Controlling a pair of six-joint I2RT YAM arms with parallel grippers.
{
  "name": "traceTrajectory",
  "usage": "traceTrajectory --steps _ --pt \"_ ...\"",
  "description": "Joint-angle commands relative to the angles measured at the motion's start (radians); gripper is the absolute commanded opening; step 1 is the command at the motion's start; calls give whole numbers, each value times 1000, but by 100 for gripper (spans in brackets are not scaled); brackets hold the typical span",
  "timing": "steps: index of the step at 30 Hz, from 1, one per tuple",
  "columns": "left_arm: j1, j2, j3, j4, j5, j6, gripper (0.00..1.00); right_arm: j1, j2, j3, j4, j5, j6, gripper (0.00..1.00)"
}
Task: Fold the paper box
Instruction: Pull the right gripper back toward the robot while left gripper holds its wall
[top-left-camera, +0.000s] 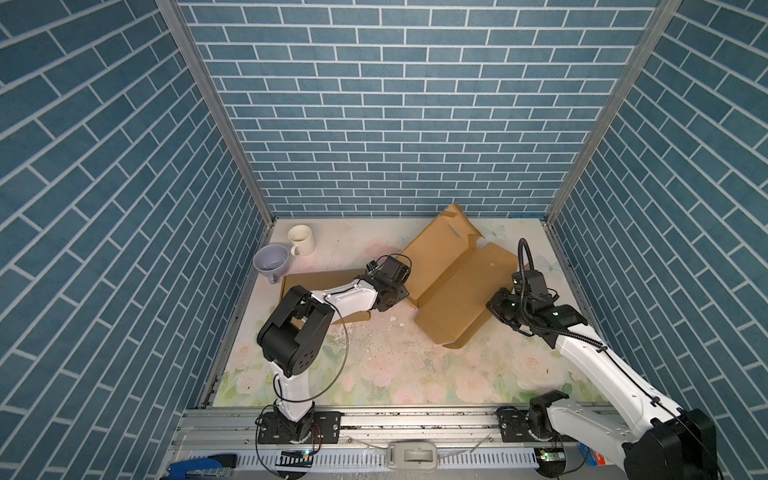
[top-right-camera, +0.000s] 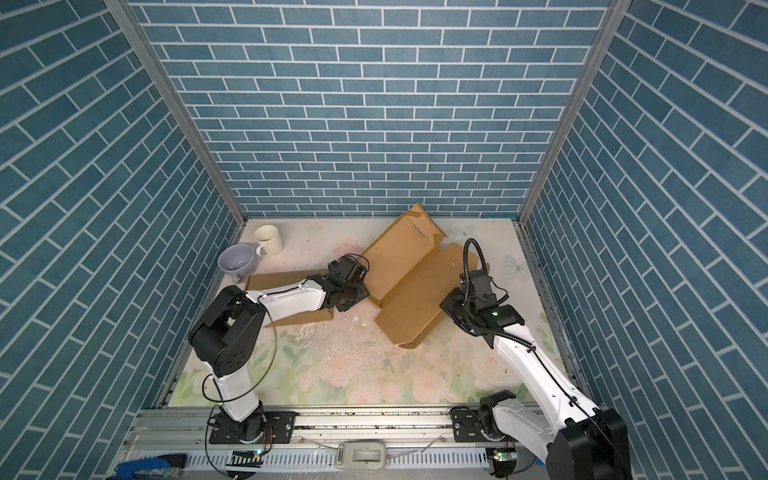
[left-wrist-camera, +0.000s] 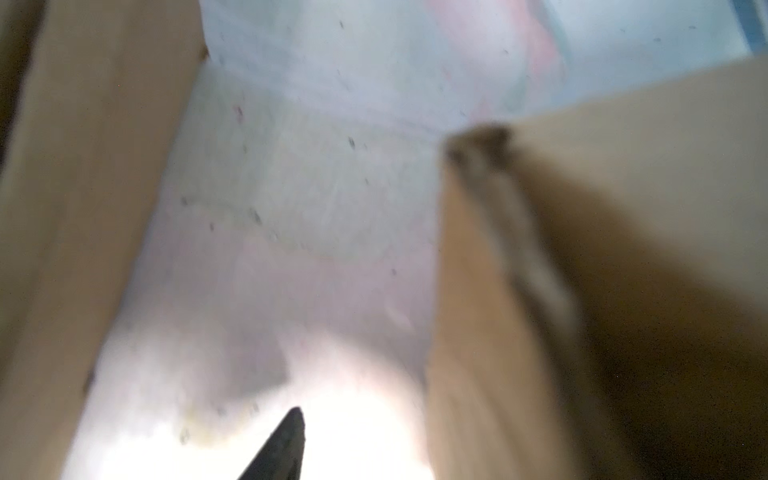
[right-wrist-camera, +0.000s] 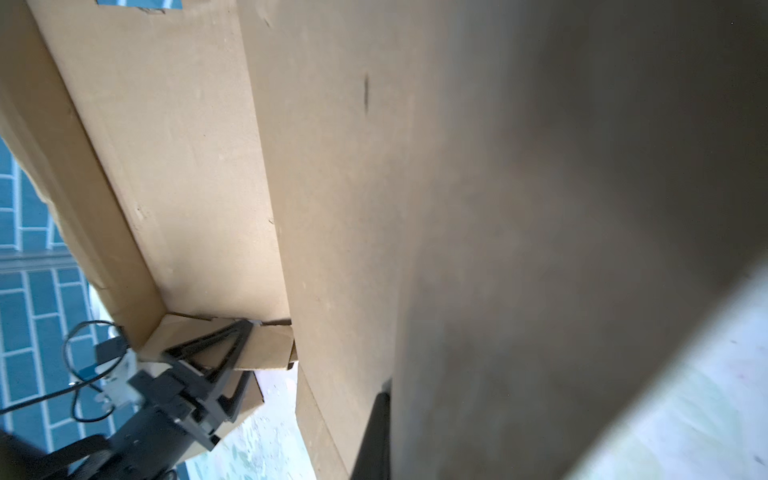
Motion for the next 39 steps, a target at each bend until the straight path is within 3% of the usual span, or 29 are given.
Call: traceTrajectory --steps 1,9,15,19,26,28,34,39 --pt "-19 -89 -44 -7 63 21 63 -10 50 105 -154 11 -127 4" --pt "-18 -232 -64 -59 50 117 72 -50 187 302 -313 -59 -296 0" --pt "6 -340 -41 -167 38 265 73 -84 300 473 -468 -98 -462 0" --pt "46 -385 -4 -194 118 349 75 -88 367 588 -567 -84 -562 0" --pt "97 -420 -11 -172 202 430 76 -84 467 774 -736 4 -741 0" --pt "131 -432 -35 -149 224 446 76 -80 500 832 -781 85 -812 0" --pt "182 -463 -42 -144 202 544 76 -41 609 1029 -842 186 -988 0" --pt "211 -513 -50 -149 143 655 76 31 681 1145 -845 230 -1226 0"
